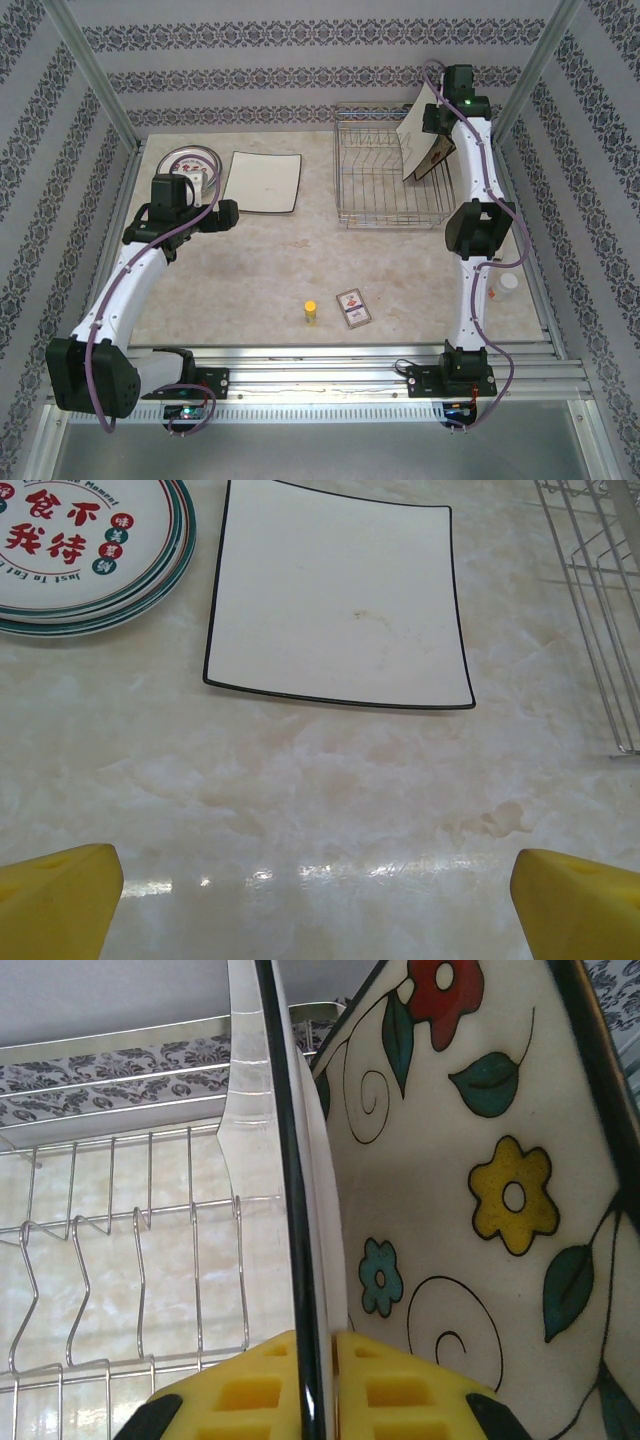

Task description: Unload the plates from the dish rack

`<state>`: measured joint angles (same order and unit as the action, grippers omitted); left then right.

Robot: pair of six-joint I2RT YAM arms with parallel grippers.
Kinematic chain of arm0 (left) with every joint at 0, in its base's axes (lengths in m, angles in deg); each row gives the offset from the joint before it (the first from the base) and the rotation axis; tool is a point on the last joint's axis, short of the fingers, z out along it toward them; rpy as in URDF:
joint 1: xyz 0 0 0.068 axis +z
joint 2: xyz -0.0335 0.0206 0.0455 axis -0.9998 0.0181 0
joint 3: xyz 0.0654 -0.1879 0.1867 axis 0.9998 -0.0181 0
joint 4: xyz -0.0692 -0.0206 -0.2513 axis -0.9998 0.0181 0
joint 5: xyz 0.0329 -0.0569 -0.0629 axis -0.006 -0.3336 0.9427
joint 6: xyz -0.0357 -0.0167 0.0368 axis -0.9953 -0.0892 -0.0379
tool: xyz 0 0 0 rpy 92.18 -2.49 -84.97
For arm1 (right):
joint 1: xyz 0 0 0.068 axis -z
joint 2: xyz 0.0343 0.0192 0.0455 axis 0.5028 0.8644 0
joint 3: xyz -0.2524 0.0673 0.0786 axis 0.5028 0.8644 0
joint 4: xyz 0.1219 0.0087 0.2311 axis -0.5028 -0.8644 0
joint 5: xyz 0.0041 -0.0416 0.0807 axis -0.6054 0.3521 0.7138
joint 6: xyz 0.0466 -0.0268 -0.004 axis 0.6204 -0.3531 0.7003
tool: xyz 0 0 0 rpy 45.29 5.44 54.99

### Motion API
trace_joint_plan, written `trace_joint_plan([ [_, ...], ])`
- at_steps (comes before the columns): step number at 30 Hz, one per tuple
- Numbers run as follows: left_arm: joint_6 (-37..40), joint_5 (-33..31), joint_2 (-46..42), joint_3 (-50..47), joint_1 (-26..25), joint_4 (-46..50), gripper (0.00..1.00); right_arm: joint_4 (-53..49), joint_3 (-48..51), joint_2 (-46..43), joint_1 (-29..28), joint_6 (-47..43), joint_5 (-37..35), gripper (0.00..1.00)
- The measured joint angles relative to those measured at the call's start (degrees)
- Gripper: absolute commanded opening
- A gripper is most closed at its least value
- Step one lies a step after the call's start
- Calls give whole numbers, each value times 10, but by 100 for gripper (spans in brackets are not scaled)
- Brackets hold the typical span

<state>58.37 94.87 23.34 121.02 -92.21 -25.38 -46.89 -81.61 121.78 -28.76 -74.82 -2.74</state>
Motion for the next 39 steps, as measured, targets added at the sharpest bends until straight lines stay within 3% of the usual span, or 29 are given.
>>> trace_joint_plan([
  [15,9,-36,44,20,0,28,100,-61,-18,-21,-15,-7,-19,0],
  [24,31,-57,138,177,1,113,100,-96,-18,-85,-23,-8,-26,0],
  [35,59,-59,294,347,3,231,100,-112,-15,-178,-63,-7,29,0],
  [39,63,-59,328,364,3,256,100,-87,77,-254,-70,11,77,0],
])
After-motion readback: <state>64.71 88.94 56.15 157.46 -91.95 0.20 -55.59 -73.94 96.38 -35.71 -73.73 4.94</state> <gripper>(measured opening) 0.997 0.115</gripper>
